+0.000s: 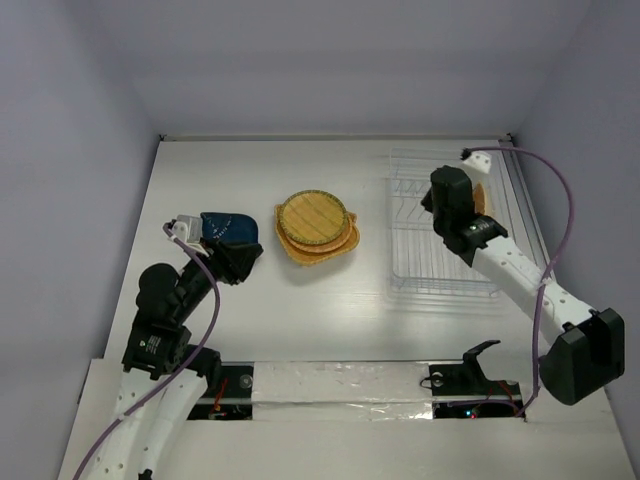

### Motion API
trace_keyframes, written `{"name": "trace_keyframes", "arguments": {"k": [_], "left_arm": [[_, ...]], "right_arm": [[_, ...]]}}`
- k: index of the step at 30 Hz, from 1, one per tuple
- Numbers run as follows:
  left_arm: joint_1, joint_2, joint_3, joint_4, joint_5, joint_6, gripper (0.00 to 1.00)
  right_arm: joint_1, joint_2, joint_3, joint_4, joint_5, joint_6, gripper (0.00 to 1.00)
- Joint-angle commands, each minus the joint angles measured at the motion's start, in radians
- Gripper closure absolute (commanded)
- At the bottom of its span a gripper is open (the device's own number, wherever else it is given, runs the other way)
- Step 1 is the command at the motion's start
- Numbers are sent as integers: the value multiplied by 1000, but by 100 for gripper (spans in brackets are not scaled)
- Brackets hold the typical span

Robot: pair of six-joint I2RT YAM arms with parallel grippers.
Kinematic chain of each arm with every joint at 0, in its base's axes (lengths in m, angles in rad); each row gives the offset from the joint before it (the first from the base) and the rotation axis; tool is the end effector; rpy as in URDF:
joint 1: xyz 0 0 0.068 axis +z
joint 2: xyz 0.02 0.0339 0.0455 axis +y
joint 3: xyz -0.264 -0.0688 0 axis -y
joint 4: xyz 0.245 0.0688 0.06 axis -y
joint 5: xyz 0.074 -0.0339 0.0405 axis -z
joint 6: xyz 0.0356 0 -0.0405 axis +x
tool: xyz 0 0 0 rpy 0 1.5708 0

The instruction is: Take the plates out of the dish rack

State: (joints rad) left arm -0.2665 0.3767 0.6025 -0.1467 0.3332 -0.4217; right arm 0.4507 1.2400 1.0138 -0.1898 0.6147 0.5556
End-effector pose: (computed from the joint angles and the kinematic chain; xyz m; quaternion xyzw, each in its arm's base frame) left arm 0.1003 -0.0395 0.3324 0.0696 0.6766 -0.3503 0.6439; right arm 0.2617 0.1038 0.3251 0.2068 0.7889 0.0288 0.5780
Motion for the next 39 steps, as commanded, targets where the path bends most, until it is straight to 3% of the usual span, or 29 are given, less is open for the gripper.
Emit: {"name": "trace_keyframes", "arguments": {"k": [1,3,7,10,18,28,35,39], "left_arm": [[-3,-19,0,55,13,1,64],[-13,-28,2,53,10,0,70],[-33,-50,3,49,-3,0,84],[-54,-73,5,45,-11,1,87],[-106,-130,11,38,-34,1,62],[-171,-191,16,25,-68,3,58],[-192,-214,22,18,-88,4,57],[-201,-225,22,15,-92,3,57]], "right_arm": [[-110,-22,3,-174,305,-74,37],[-167,-28,-4,-168,292,-101,24],[-243,27,14,-186,257,-144,26],[-267,97,34,-207,240,-163,27],[-311,236,51,-237,232,-169,35],[-311,343,143,-394,318,-152,57],[-311,392,218,-485,408,-180,95],[-302,397,224,-504,442,-192,100]]}}
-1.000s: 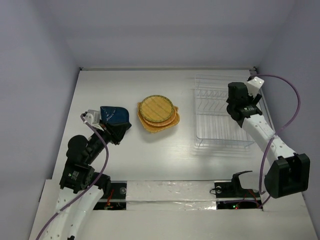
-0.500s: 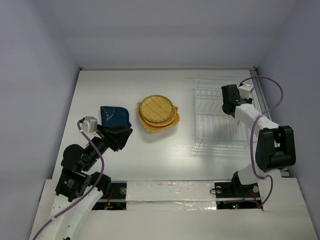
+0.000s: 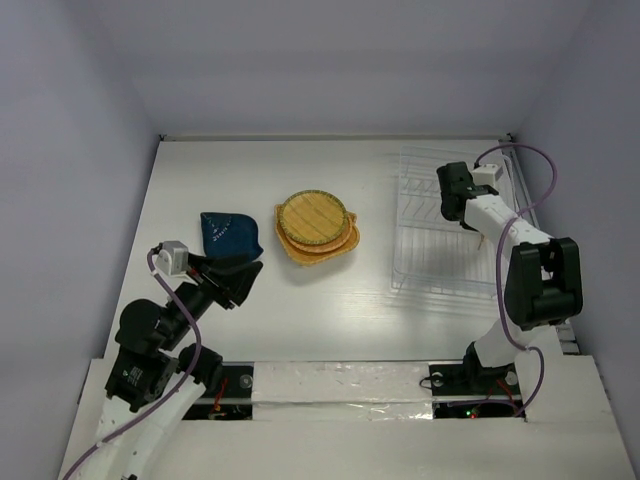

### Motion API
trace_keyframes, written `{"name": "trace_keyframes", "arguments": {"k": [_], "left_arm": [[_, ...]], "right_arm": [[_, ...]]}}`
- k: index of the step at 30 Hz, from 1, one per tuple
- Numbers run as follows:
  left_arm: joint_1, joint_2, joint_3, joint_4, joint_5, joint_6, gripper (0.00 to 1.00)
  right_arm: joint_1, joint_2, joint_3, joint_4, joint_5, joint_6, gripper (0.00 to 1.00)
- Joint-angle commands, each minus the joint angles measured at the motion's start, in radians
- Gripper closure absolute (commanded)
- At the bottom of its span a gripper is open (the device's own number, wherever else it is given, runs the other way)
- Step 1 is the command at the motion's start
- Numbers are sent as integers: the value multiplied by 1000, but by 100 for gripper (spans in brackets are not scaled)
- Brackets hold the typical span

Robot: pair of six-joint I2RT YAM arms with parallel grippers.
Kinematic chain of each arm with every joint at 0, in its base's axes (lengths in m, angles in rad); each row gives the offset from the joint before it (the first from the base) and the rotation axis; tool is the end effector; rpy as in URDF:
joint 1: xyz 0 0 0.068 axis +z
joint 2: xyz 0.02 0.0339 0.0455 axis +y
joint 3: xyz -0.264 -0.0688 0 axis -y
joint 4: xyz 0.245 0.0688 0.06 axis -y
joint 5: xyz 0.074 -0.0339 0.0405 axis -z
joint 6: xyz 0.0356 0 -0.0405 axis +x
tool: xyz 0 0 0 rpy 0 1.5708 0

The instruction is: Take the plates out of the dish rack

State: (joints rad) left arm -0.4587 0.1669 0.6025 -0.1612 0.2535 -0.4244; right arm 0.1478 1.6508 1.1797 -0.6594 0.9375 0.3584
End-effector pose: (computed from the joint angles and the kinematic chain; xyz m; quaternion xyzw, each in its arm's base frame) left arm 0.0506 -0.0350 0.3445 0.1110 0.5971 -0.4069 0.6823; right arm 0.3278 0.0198 0.2329 0.1896 0.8554 -0.3780 0.2990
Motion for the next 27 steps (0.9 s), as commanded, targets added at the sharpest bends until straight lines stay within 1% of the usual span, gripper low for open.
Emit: {"name": "trace_keyframes", "arguments": {"k": [1,3,5,7,9,11,13,15,16,18,19,20,27], "left_arm": [[-9,-18,22,29,-16,6,57],[-9,-20,22,28,-19,6,56],[-18,-20,22,26,-20,6,56],[-18,-18,22,28,-20,6,56],[-18,-17,23,28,-22,6,56],[-18,-14,22,26,-22,6,56],[-18,-13,22,26,-23,4,56],[-18,-13,23,26,-23,6,56],[-18,-12,22,26,-25,4,56],[-18,-9,22,23,-28,4,56],[-18,-6,22,23,-28,4,56],[-18,-6,23,23,-28,4,56],[-18,5,22,25,-26,4,56]], "right_arm": [[1,-14,58,-35,130,2,100],[10,-6,64,-48,188,-2,100],[45,9,73,-72,268,4,100],[68,40,95,-95,308,7,100],[78,75,126,-121,360,30,100],[102,96,139,-163,409,86,100],[118,124,147,-184,428,111,100],[130,148,164,-245,463,224,100],[130,177,179,-312,474,275,100],[130,216,204,-415,532,449,100],[130,240,225,-632,556,567,100],[130,294,269,-732,602,802,100],[130,262,311,-730,587,824,100]]}}
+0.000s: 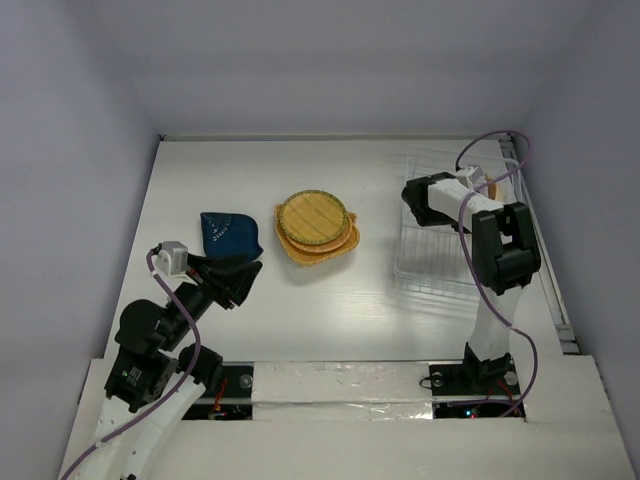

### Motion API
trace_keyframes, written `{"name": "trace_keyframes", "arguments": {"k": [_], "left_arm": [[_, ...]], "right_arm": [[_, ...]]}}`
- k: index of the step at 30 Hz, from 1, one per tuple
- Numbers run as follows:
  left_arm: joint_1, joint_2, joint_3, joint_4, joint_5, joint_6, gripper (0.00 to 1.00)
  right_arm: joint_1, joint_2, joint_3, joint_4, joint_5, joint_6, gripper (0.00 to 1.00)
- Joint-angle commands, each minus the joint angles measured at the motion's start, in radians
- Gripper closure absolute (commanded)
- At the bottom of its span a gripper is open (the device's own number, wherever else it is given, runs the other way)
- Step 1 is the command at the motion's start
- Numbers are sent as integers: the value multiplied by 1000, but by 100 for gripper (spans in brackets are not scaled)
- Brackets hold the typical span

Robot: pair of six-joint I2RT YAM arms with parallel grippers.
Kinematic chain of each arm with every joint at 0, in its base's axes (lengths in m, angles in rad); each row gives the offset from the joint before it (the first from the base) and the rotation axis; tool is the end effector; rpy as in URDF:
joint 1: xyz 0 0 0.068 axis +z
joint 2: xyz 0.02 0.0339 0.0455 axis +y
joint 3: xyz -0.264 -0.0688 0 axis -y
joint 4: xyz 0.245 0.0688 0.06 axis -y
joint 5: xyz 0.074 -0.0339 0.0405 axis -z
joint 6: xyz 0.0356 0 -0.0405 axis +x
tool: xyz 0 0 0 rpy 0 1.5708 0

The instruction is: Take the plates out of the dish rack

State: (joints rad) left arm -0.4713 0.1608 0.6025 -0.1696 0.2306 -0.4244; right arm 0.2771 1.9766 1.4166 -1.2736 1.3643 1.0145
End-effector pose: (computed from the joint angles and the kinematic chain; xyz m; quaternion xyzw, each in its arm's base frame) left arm 0.0497 -0.0344 0.3439 0.1057 0.5983 -0.4053 0.6830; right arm 0.3390 0.0602 0.1982 0.2003 0.7476 -0.5604 0.2949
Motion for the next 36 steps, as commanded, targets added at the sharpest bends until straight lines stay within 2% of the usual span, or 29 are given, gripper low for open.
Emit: {"name": "trace_keyframes", "arguments": {"k": [1,7,15,26,29,30,31,32,33,35,36], "left_arm": [[-6,14,22,33,-4,4,56],[-6,22,20,35,-2,4,56],[-6,37,20,36,1,4,56],[-6,48,19,35,3,4,56],[-6,51,19,36,3,3,56],[-6,52,20,36,4,3,56],[-6,55,19,36,6,3,56],[-6,55,20,36,6,3,56],[-6,59,19,38,7,3,56],[-6,68,17,39,9,3,56],[-6,71,19,36,9,3,57]], "right_arm": [[1,-74,80,-116,163,153,100],[10,-160,156,-115,183,95,100],[10,-145,237,-115,187,58,100],[10,16,160,-113,167,208,100],[19,31,131,-58,133,170,100],[19,18,111,3,98,109,100],[19,-4,82,252,60,-1,100],[19,-103,-39,440,5,-321,100],[5,-184,-130,673,-201,-481,100],[-41,-350,-281,1043,-444,-630,100],[-41,-440,-330,1057,-493,-607,100]]}}
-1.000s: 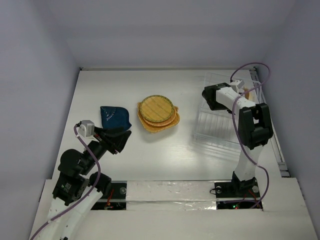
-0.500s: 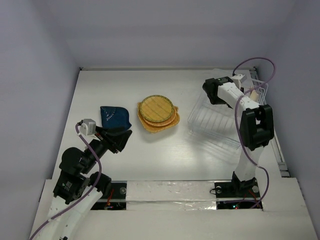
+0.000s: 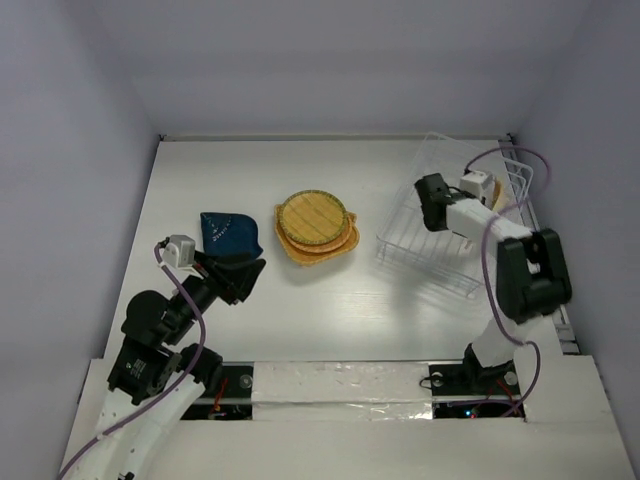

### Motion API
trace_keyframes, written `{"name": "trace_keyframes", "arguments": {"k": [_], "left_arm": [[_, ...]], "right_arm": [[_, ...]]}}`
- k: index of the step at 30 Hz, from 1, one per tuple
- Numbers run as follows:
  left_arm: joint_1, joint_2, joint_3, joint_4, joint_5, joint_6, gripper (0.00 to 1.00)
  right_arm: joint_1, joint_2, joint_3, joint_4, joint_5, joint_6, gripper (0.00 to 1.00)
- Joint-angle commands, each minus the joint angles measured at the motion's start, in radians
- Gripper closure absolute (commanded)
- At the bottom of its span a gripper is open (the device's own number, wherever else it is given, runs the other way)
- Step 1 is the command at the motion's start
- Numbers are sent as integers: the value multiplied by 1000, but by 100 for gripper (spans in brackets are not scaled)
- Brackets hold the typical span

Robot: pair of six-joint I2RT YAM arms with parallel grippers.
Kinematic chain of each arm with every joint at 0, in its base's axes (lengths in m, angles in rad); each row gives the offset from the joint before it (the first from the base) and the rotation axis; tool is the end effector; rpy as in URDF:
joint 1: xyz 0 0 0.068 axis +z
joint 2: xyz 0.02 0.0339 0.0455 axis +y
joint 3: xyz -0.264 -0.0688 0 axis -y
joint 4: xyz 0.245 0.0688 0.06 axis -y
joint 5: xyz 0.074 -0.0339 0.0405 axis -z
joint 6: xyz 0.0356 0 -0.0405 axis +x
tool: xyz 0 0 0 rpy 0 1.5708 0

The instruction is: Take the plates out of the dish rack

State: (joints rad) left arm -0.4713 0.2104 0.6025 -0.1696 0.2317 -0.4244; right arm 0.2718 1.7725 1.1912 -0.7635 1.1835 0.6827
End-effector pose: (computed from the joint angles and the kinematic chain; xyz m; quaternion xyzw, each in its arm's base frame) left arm 0.0598 -0.0396 0.3417 0.1048 0.6178 -0.4011 0.6682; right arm 0.3269 0.0569 0.2025 0.2298 0.7945 -0.4493 0.3377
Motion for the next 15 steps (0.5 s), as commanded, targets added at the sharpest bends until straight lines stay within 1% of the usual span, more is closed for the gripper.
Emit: {"name": "trace_keyframes", "arguments": {"k": [1,2,4,5,7,8,9,11,12,13,14,15], "left_arm": [[-6,26,17,38,11,1,57],[-6,26,19,41,14,1,57],[-6,33,19,42,18,3,57],[-6,35,19,41,18,4,57],[-6,38,17,39,15,1,57],[-6,38,17,39,14,1,57],[-6,38,19,38,12,-1,57],[-6,46,19,41,12,-1,57],[-6,50,19,39,15,-1,57],[-6,63,22,39,18,-1,57],[-6,70,23,41,21,1,57],[-6,76,25,42,30,3,57]], "right_arm": [[-46,-255,-99,526,-340,-287,100],[-46,-268,-85,500,-346,-299,97],[-46,-295,-47,460,-358,-308,96],[-46,-314,-50,483,-390,-346,95],[-46,-360,-64,495,-452,-360,93],[-46,-369,-67,500,-482,-377,90],[-46,-375,-68,497,-528,-379,89],[-46,-389,-79,484,-567,-391,90],[-46,-400,-87,484,-623,-394,90],[-55,-410,-97,484,-648,-393,91],[-56,-435,-119,480,-674,-393,99],[-56,-447,-126,477,-743,-393,100]]}}
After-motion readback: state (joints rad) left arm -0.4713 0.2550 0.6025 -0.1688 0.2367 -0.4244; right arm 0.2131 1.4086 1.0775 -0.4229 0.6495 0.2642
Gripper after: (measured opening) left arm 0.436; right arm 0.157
